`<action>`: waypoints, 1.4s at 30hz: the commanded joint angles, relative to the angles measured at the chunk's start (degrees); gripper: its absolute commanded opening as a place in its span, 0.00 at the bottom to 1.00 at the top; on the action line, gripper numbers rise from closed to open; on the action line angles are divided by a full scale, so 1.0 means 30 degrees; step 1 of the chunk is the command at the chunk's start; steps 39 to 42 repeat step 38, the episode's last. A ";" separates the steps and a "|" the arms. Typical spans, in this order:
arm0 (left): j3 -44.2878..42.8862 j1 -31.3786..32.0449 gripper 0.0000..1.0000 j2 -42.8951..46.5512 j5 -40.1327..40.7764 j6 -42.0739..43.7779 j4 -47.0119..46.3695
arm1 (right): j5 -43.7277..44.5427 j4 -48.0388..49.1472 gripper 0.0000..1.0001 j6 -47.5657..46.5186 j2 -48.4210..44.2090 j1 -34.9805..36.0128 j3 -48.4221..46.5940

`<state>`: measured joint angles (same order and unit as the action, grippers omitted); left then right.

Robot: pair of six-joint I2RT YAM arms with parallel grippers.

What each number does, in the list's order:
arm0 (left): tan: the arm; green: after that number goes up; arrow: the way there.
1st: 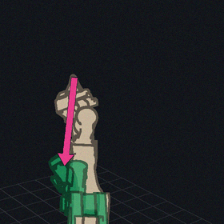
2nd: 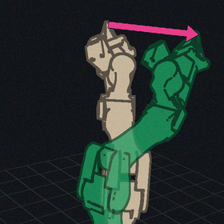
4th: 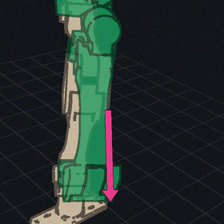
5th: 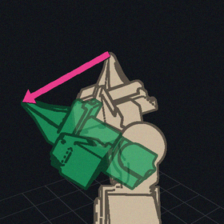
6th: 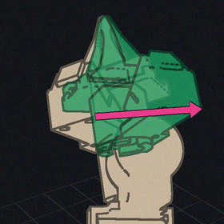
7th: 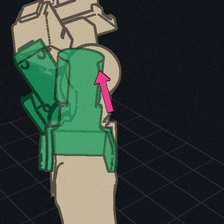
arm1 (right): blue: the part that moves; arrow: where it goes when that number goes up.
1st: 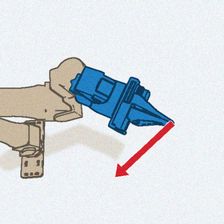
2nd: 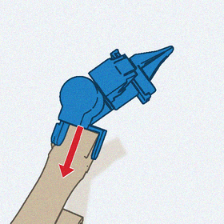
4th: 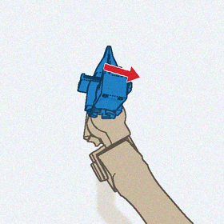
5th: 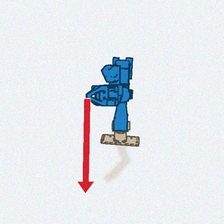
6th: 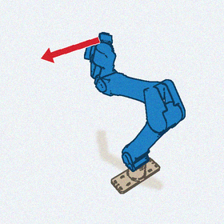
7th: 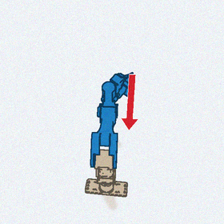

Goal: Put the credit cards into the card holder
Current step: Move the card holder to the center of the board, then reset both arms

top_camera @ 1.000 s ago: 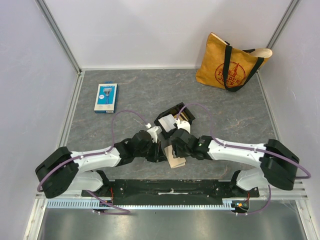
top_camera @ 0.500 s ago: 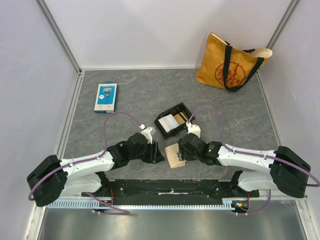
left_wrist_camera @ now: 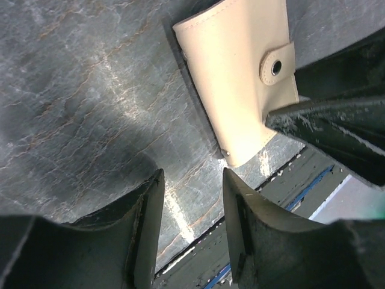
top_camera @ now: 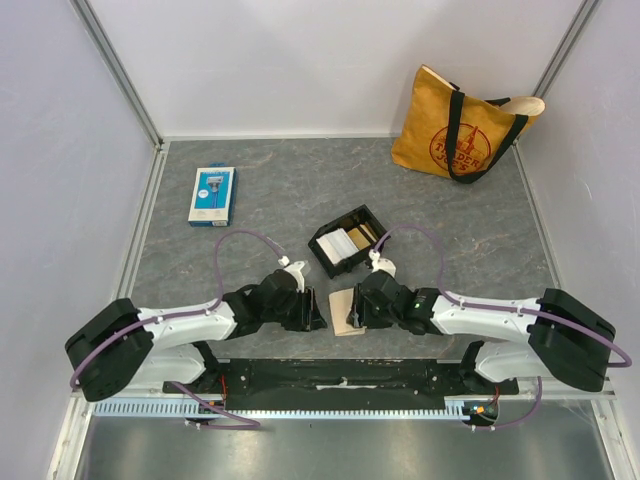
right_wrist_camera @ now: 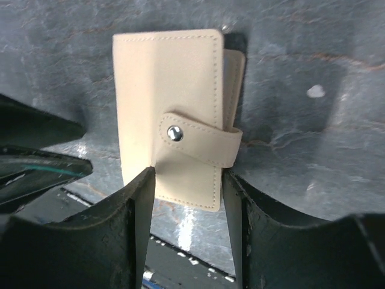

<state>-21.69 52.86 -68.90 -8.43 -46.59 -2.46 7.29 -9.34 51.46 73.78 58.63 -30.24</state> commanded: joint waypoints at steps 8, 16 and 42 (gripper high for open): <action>-0.0092 0.0075 0.87 0.2074 0.2161 -0.1024 0.0668 | 0.4680 -0.2943 0.73 0.0340 -0.3755 0.0847 -0.0729; -0.1323 -0.1004 0.91 0.6381 0.7260 0.0673 0.6235 | 1.1686 -0.6933 0.98 -0.3962 -0.9763 -0.2751 -0.1931; -0.1676 -0.8714 0.95 0.8640 0.4567 0.2610 0.7413 | 1.2540 0.9314 0.98 -1.1116 -0.7193 -1.6116 0.4390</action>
